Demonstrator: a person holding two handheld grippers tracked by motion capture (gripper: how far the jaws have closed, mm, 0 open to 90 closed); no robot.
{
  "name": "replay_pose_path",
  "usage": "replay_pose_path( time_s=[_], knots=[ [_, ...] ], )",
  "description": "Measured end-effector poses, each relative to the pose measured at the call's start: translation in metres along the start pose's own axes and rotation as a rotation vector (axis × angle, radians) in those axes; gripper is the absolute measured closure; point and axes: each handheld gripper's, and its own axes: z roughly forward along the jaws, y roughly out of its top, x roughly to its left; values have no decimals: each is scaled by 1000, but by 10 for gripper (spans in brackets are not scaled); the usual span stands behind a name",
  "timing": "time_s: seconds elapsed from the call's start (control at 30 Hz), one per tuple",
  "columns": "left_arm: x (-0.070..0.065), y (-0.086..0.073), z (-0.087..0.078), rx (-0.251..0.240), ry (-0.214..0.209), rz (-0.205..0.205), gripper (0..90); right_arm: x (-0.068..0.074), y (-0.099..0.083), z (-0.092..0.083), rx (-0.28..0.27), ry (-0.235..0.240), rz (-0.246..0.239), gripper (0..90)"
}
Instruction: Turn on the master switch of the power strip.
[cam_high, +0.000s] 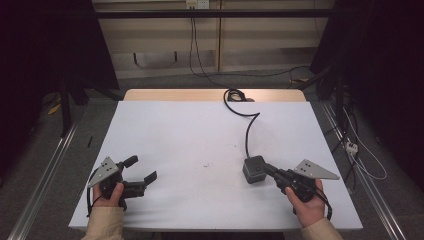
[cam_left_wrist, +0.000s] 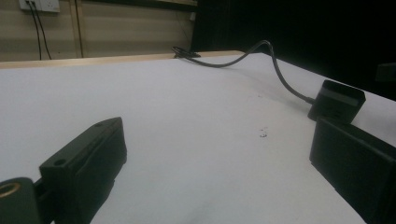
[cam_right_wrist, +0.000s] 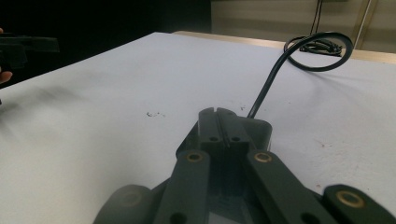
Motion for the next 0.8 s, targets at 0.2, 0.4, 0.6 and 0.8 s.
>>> replay_pose_path(
  time_s=[0.2, 0.4, 0.6, 0.8],
  knots=[
    [0, 0, 0, -5, 1, -1, 34, 0, 1, 4, 16, -2, -5, 900],
    [0, 1, 0, -7, 4, 1, 34, 0, 0, 8, 33, -6, -8, 900],
    [0, 0, 0, -3, 0, 3, 34, 0, 0, 13, 42, -9, -9, 900],
    [0, 0, 0, -2, -1, 3, 34, -1, -1, 16, 53, -11, -20, 900]
  ],
)
